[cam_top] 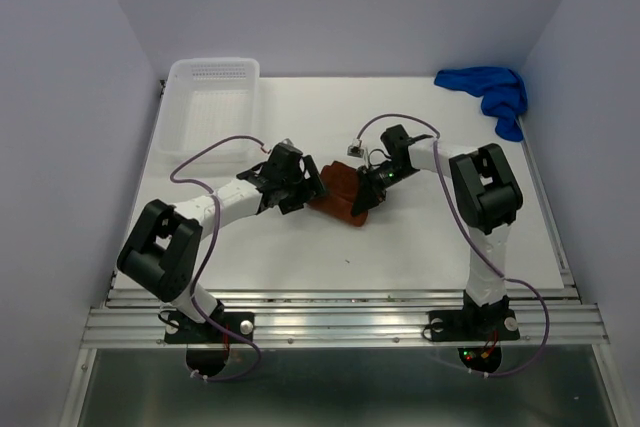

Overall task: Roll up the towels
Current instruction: Roll the towel

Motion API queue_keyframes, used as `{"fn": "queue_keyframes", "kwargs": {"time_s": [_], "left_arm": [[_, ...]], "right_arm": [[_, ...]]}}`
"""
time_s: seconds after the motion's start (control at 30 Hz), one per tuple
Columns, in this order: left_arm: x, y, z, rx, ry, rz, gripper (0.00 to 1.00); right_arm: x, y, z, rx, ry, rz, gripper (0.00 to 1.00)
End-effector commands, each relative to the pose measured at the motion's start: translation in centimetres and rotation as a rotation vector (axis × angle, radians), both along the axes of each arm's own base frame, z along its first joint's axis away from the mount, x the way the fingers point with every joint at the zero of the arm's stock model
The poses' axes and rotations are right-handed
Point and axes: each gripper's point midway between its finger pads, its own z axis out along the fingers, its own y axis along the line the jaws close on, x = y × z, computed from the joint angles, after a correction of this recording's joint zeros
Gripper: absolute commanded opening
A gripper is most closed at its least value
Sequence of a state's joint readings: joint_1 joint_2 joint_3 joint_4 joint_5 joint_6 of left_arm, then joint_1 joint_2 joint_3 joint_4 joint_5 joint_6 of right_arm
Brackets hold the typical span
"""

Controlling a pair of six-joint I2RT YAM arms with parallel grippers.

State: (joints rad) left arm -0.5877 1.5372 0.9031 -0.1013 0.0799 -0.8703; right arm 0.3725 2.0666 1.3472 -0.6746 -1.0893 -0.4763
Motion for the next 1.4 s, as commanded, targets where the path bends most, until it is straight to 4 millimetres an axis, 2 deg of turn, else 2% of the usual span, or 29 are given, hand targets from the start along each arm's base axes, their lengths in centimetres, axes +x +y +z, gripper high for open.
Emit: {"fn": "queue_keyframes", "kwargs": {"time_s": [0.0,0.23,0.4,0.5,0.53,0.57,0.6,0.67,0.7,0.73,0.77,0.8,0.83,0.87,0.93,1.0,1.03,1.17,1.2,1.27,1.3,1.37], "left_arm": [[0.2,-0.9,-0.6,-0.02,-0.019,-0.049,0.89],[1.0,-1.5,-2.5,-0.006,0.014,-0.054,0.87],[1.4,-0.9,-3.7,0.017,0.043,-0.012,0.83],[1.8,-0.7,-4.2,0.032,0.052,0.006,0.77],[2.0,-0.7,-4.4,0.042,0.056,0.011,0.69],[2.1,-0.7,-4.7,0.05,0.062,0.019,0.66],[2.1,-0.5,-4.9,0.059,0.07,0.025,0.63],[2.2,-0.2,-5.9,0.091,0.098,0.044,0.52],[2.3,-0.2,-6.2,0.098,0.104,0.045,0.51],[2.2,-0.1,-6.8,0.112,0.126,0.049,0.43],[2.2,-0.2,-7.0,0.113,0.129,0.046,0.41],[2.4,-0.2,-7.1,0.116,0.131,0.051,0.41],[2.4,-0.1,-7.4,0.124,0.142,0.062,0.37],[2.5,0.1,-7.4,0.135,0.142,0.075,0.36],[2.3,0.3,-7.4,0.146,0.165,0.086,0.36],[2.2,0.9,-7.5,0.176,0.174,0.114,0.34],[2.3,0.9,-7.5,0.176,0.172,0.116,0.34],[1.9,0.9,-7.1,0.186,0.197,0.106,0.33],[1.8,0.8,-6.9,0.182,0.198,0.099,0.33],[1.8,0.5,-6.4,0.168,0.203,0.094,0.31],[1.4,0.3,-6.1,0.156,0.219,0.081,0.31],[1.4,0.2,-5.7,0.15,0.217,0.075,0.31]], "right_arm": [[1.7,0.5,0.2,0.037,0.002,-0.038,0.01],[2.0,0.6,-0.7,0.023,0.024,-0.048,0.01],[1.8,0.5,-1.0,0.019,0.021,-0.044,0.01],[1.6,0.3,-1.1,0.016,0.014,-0.036,0.01],[1.7,0.3,-1.1,0.019,-0.011,-0.023,0.01],[1.7,0.2,-1.0,0.021,-0.023,-0.017,0.02],[1.6,0.2,-1.0,0.024,-0.035,-0.008,0.09],[1.7,0.1,-0.4,0.032,-0.079,0.01,0.14],[1.9,0.0,-0.2,0.027,-0.1,0.016,0.28],[2.1,0.0,0.5,0.032,-0.131,0.021,0.33],[2.3,0.0,0.9,0.035,-0.155,0.028,0.37],[2.5,0.0,1.3,0.036,-0.183,0.039,0.52],[2.7,-0.1,2.2,0.047,-0.227,0.072,0.58],[2.7,0.0,3.3,0.062,-0.256,0.086,0.69],[2.7,-0.2,4.7,0.078,-0.324,0.124,0.76],[3.6,-0.2,7.0,0.081,-0.423,0.13,0.95],[3.8,-0.1,7.8,0.084,-0.443,0.13,1.0],[5.8,0.2,11.0,0.104,-0.612,0.13,1.0],[7.4,0.5,12.0,0.099,-0.686,0.11,1.0],[8.8,0.5,12.6,0.071,-0.727,0.084,1.0],[10.8,0.7,13.6,0.046,-0.782,0.036,1.0],[12.3,0.7,13.2,-0.03,-0.79,-0.016,1.0]]}}
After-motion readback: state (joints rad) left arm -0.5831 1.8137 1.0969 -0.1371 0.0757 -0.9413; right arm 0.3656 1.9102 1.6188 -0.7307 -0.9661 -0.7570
